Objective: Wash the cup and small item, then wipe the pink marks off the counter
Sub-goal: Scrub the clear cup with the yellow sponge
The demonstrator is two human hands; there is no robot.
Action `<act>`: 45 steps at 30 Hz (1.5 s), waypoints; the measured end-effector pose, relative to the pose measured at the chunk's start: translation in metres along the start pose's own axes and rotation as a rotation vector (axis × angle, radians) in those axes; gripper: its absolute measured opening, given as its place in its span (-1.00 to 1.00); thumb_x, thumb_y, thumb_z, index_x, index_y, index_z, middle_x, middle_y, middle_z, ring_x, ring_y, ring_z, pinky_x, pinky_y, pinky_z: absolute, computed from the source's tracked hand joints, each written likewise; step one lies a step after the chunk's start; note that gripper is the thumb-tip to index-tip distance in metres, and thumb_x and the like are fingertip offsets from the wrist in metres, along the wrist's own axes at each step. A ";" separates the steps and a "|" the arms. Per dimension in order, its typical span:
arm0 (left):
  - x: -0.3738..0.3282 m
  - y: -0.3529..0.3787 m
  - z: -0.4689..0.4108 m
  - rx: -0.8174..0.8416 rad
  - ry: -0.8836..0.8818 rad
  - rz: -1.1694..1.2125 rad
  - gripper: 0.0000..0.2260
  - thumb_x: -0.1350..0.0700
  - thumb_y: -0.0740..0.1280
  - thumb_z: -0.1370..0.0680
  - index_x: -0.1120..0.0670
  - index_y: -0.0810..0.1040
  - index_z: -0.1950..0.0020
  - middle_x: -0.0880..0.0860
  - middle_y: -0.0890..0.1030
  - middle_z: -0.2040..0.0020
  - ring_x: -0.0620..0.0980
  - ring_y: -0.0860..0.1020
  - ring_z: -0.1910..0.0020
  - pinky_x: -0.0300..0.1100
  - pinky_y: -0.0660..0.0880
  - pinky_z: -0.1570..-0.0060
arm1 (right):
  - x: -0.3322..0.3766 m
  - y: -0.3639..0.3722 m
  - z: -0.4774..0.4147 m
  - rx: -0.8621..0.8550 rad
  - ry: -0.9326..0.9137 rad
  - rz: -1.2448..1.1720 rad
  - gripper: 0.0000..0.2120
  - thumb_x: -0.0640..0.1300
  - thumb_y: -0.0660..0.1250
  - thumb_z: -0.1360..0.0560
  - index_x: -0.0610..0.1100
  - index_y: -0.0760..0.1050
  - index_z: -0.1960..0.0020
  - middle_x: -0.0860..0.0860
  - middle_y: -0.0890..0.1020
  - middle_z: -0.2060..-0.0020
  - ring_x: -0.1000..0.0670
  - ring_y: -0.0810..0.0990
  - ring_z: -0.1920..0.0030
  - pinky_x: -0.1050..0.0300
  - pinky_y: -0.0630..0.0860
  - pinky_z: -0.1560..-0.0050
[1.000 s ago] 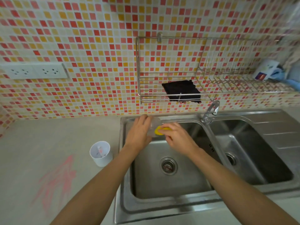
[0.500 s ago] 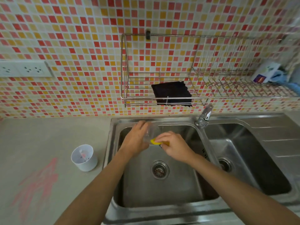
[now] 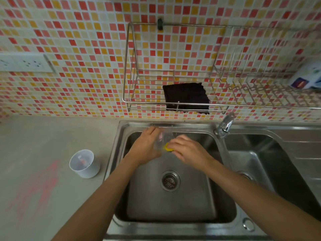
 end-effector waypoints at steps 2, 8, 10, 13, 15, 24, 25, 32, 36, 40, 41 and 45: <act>-0.002 -0.003 -0.002 -0.047 -0.013 0.040 -0.38 0.14 0.49 -0.29 0.11 0.40 -0.33 0.07 0.49 -0.20 0.05 0.47 -0.16 -0.07 0.46 -0.13 | -0.002 -0.002 -0.005 -0.072 -0.036 0.039 -0.79 -0.21 0.39 -0.46 -0.07 0.58 -0.09 0.05 0.62 -0.02 -0.05 0.53 -0.04 0.05 0.57 0.00; 0.001 0.003 0.009 -0.083 -0.149 0.136 -0.10 -0.19 0.56 -0.24 0.10 0.21 -0.41 0.07 0.42 -0.33 -0.04 0.39 -0.28 -0.19 0.35 -0.26 | 0.006 -0.009 -0.008 -0.223 -0.060 0.008 -0.77 -0.28 0.39 -0.46 -0.08 0.58 -0.09 0.04 0.63 -0.01 -0.02 0.56 -0.04 0.08 0.55 -0.05; 0.004 0.009 0.011 -0.145 -0.198 0.016 -0.13 -0.34 0.46 -0.24 0.12 0.27 -0.37 0.08 0.45 -0.28 0.01 0.43 -0.24 -0.10 0.40 -0.23 | 0.007 -0.006 -0.006 -0.217 -0.064 -0.026 -0.74 -0.29 0.40 -0.45 -0.07 0.58 -0.10 0.05 0.63 0.00 -0.02 0.56 -0.03 0.11 0.53 -0.06; 0.005 0.013 0.005 -0.167 -0.213 -0.166 -0.26 -0.37 0.34 -0.27 -0.02 0.32 -0.33 0.03 0.46 -0.21 0.04 0.43 -0.19 0.02 0.42 -0.15 | 0.004 -0.001 -0.003 -0.172 -0.010 -0.063 -0.72 -0.30 0.37 -0.46 -0.10 0.58 -0.15 0.02 0.64 -0.03 -0.03 0.56 -0.06 0.07 0.54 -0.08; 0.006 0.013 -0.002 -0.145 -0.182 -0.208 -0.32 -0.31 0.37 -0.28 -0.07 0.32 -0.32 0.03 0.47 -0.19 0.07 0.44 -0.16 0.05 0.45 -0.08 | -0.001 0.000 -0.001 -0.164 0.095 -0.154 -0.72 -0.28 0.33 -0.49 -0.11 0.59 -0.18 0.00 0.65 -0.08 -0.03 0.57 -0.10 0.05 0.53 -0.13; -0.008 0.018 -0.003 -0.018 0.035 -0.146 -0.33 0.03 0.54 -0.28 0.03 0.38 -0.34 0.04 0.47 -0.22 0.06 0.45 -0.17 -0.03 0.48 -0.14 | -0.013 -0.007 -0.004 0.004 -0.131 0.149 -0.60 -0.37 0.44 -0.30 -0.05 0.64 -0.07 0.09 0.66 -0.06 -0.04 0.57 -0.19 -0.03 0.52 -0.03; -0.009 0.017 -0.002 -0.020 0.037 -0.141 -0.33 0.05 0.54 -0.28 0.03 0.39 -0.34 0.04 0.47 -0.22 0.06 0.45 -0.16 -0.07 0.48 -0.14 | -0.012 -0.008 -0.004 -0.007 -0.141 0.189 -0.61 -0.35 0.42 -0.30 -0.07 0.63 -0.07 0.08 0.66 -0.07 -0.04 0.56 -0.21 -0.01 0.51 -0.03; -0.006 0.008 -0.001 -0.027 -0.007 -0.132 -0.33 0.00 0.51 -0.28 -0.05 0.36 -0.35 -0.02 0.46 -0.22 0.00 0.46 -0.13 -0.11 0.52 -0.04 | -0.001 0.005 0.011 -0.149 0.351 -0.543 -0.74 -0.30 0.36 -0.47 -0.06 0.66 -0.09 0.05 0.67 -0.06 0.23 0.58 -0.02 0.44 0.41 -0.08; -0.010 0.006 0.003 0.002 0.031 -0.111 -0.29 0.05 0.54 -0.26 -0.03 0.36 -0.37 -0.01 0.47 -0.23 0.01 0.48 -0.13 -0.18 0.47 -0.10 | 0.001 -0.006 0.007 -0.058 0.069 -0.149 -0.72 -0.29 0.38 -0.45 -0.05 0.64 -0.11 0.07 0.67 -0.07 0.07 0.57 -0.15 0.15 0.46 -0.15; -0.017 0.002 -0.003 0.034 0.030 -0.071 -0.29 0.07 0.56 -0.25 0.02 0.39 -0.36 0.02 0.49 -0.24 0.04 0.49 -0.16 -0.14 0.47 -0.11 | -0.002 -0.008 0.008 -0.038 -0.114 0.136 -0.66 -0.24 0.49 -0.35 -0.08 0.61 -0.11 0.03 0.64 -0.08 -0.06 0.54 -0.18 -0.01 0.54 -0.04; -0.018 0.001 -0.004 0.049 0.028 -0.059 -0.28 0.08 0.56 -0.25 0.02 0.39 -0.37 0.02 0.49 -0.25 0.02 0.48 -0.18 -0.15 0.48 -0.13 | -0.001 -0.008 0.008 -0.041 -0.117 0.144 -0.65 -0.23 0.51 -0.33 -0.08 0.61 -0.10 0.03 0.63 -0.07 -0.06 0.54 -0.17 0.00 0.54 -0.02; -0.025 -0.006 -0.008 0.044 -0.020 0.084 -0.25 0.11 0.55 -0.28 0.06 0.32 -0.41 0.04 0.44 -0.32 -0.03 0.42 -0.28 -0.09 0.44 -0.25 | -0.001 -0.014 0.010 -0.138 -0.091 0.141 -0.68 -0.28 0.49 -0.32 -0.11 0.61 -0.05 0.01 0.64 -0.04 -0.06 0.57 -0.12 0.03 0.56 -0.03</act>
Point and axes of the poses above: each hand's wrist, its own z-axis away from the middle knuckle, its own y-axis out of the palm, x = y × z, the point moved 5 cm from there along -z, towards the middle knuckle
